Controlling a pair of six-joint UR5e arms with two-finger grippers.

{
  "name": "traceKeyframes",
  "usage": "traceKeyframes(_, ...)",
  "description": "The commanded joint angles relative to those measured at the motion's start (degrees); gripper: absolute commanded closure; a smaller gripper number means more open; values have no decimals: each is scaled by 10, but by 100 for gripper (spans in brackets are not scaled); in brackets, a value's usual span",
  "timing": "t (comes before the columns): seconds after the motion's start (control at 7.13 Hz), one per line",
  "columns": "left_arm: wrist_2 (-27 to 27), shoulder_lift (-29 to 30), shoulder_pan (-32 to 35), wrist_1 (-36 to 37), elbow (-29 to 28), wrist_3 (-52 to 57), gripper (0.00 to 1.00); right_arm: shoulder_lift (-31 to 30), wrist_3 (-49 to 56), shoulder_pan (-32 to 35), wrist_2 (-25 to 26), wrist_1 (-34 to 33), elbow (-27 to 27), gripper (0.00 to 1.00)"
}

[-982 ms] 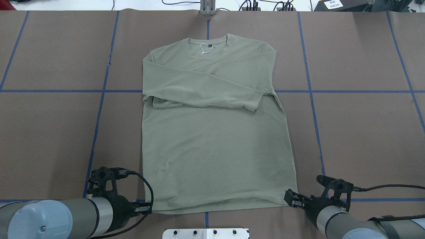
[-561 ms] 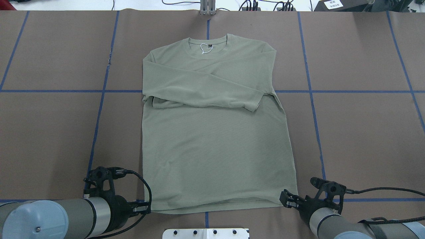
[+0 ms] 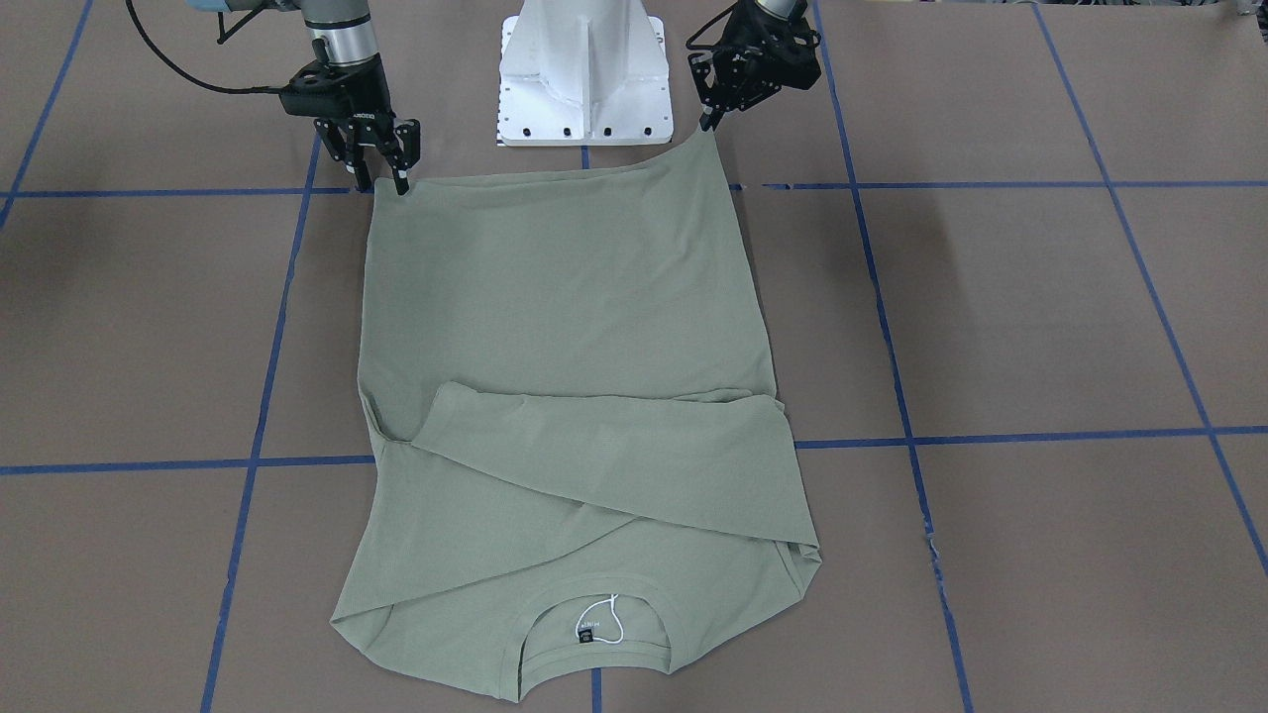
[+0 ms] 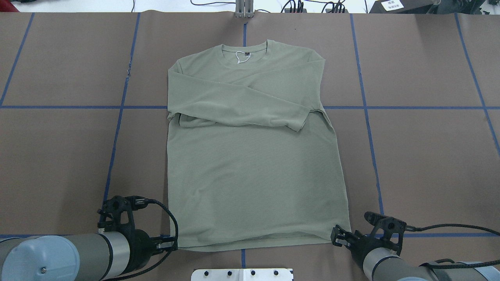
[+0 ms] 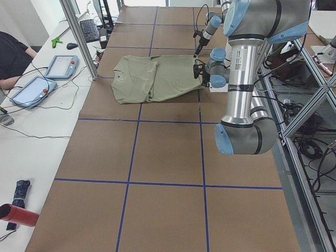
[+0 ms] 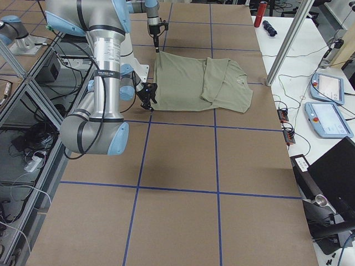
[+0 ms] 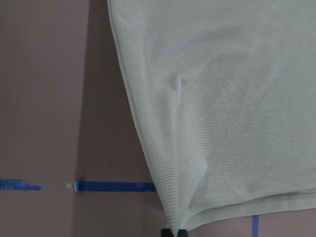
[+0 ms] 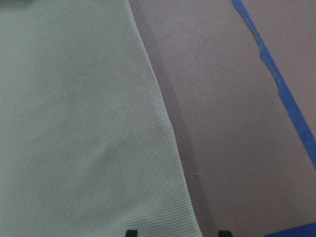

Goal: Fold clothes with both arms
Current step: 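Lower both grippers onto the hem corners and close them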

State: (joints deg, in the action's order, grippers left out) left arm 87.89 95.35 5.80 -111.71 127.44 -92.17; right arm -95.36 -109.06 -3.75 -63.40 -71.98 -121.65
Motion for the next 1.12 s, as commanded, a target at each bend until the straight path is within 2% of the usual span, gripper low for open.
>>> traceKeyframes(0.0,-1,0,0,0,1,-1,100,-1,-5,-9,7,-1,0,54)
traceKeyframes(0.56,-2,0,-1,-1,1,-8,100,-12,-5,-10,8,-2,0,57)
traceKeyframes(0.7,-2,0,-1,-1,2,-8,100,-12,-5,-11,7,-13,-1,76)
traceKeyframes(0.84,-2,0,-1,-1,1,-8,100,-11,-5,-11,7,-13,-2,100)
traceKeyframes(0.98,-2,0,-1,-1,2,-8,100,-11,-5,-11,7,-13,-2,100)
